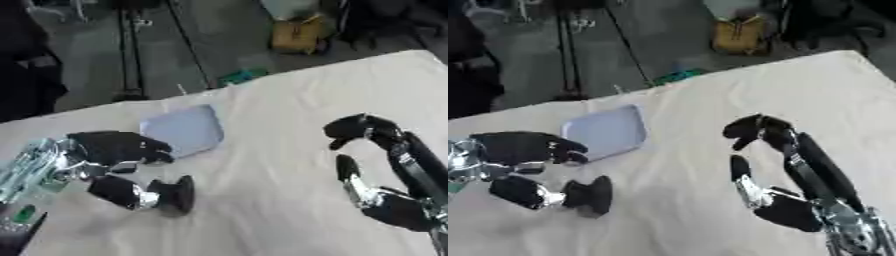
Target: Pick up objects on the table and place them in the box.
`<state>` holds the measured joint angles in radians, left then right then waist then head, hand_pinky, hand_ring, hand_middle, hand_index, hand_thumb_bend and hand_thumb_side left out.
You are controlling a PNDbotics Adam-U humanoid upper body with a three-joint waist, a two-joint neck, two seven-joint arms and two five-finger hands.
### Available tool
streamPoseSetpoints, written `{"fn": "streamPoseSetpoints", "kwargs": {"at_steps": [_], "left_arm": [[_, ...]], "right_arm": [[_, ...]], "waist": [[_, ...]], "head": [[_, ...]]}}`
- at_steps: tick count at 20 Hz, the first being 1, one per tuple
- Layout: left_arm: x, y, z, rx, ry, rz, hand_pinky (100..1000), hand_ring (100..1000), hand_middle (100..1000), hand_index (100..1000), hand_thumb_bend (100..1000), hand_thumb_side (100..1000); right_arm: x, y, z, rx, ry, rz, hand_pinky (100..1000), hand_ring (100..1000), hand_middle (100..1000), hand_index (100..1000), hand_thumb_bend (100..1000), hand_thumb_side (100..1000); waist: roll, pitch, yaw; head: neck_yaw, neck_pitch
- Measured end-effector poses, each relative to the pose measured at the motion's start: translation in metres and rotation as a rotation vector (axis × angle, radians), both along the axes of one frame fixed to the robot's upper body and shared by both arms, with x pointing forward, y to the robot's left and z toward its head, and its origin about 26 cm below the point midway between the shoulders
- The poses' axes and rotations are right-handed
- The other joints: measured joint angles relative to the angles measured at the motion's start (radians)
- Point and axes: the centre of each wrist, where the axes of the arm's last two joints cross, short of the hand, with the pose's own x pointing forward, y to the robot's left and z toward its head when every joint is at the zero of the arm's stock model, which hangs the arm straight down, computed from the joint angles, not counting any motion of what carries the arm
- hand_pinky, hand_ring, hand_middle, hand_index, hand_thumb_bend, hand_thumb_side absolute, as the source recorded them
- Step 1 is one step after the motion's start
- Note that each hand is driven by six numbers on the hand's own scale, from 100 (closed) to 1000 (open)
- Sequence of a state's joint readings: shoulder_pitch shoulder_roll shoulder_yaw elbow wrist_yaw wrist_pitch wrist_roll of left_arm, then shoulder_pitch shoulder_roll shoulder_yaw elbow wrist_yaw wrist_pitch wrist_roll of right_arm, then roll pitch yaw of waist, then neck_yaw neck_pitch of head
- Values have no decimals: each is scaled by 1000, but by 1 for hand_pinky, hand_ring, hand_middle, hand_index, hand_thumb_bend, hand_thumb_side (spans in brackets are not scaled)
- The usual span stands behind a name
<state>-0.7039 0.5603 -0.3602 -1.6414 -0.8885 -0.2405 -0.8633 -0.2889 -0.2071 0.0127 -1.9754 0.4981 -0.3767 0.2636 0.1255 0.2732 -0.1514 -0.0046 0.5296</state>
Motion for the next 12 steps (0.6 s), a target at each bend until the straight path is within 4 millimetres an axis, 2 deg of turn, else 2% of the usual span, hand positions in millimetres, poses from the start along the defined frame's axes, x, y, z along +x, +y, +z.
{"fn": "streamPoseSetpoints", "kwargs": {"at_steps": [1,2,4,12], "left_arm": [[0,0,0,0,0,0,1000,1000,1000,1000,356,1000],[0,0,-1,1,1,-2,1000,1000,1000,1000,421,1000],[1,-1,-3,5,7,-6,1000,1000,1000,1000,471,1000],[11,-1,-19,61,29,25,1000,1000,1000,1000,530,1000]], "right_arm": [[0,0,0,0,0,0,835,611,737,799,100,568],[0,0,0,0,0,0,835,611,737,799,100,569],[0,0,0,-1,0,-1,835,611,736,799,100,570],[0,0,0,-3,5,-1,835,610,733,796,100,575]], "waist": [[0,0,0],[0,0,-1],[0,0,-2],[2,0,-7]], "head": [[0,-1],[0,-2],[0,-3],[1,-3]]}}
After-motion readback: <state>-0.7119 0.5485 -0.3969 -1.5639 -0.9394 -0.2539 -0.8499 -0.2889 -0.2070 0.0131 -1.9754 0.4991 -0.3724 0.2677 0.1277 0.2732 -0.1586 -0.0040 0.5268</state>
